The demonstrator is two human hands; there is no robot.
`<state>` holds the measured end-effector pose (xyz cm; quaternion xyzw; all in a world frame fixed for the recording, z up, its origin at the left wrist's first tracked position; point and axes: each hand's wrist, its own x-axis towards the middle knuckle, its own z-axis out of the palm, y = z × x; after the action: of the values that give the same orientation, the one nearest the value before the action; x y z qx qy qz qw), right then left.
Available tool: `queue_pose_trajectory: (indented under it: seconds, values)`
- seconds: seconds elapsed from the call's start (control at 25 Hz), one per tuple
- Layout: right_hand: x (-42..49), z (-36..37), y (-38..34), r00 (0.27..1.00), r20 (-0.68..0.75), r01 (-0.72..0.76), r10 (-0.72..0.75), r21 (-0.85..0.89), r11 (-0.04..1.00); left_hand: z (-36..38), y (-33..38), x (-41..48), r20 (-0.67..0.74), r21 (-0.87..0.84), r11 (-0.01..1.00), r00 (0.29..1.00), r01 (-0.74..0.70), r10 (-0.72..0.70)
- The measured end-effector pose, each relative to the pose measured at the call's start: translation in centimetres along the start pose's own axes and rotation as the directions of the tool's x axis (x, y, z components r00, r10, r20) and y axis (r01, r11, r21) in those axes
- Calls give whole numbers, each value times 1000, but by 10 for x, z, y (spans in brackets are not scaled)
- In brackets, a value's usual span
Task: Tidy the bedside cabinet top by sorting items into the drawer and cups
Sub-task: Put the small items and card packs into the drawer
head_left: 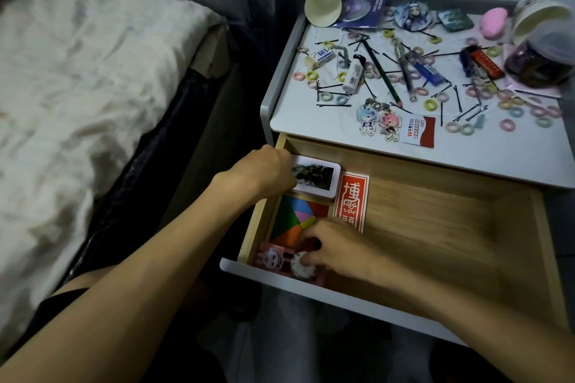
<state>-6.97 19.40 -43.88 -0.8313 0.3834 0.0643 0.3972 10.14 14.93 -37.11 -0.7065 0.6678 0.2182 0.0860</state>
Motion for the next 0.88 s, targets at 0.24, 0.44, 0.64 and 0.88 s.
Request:
queue_pose_trajectory:
  seconds: [0.24,0.44,0.64,0.88]
  values:
    - [7,8,4,998,64,-23,22,18,1000,-2,4,-3,11,-12,1000,1000,-12,12]
    - [2,-11,3,1000,7,-6,5,123,992,-3,4,-6,-81,109,994,997,26,-17]
    - [-25,-84,8,959,-263,-38,104,244,969,-13,17,-6,-354,53,997,932,-56,71]
    - [-58,-148,49,811,-543,-99,217,238,966,-36,60,1,-425,-260,919,890,-296,166]
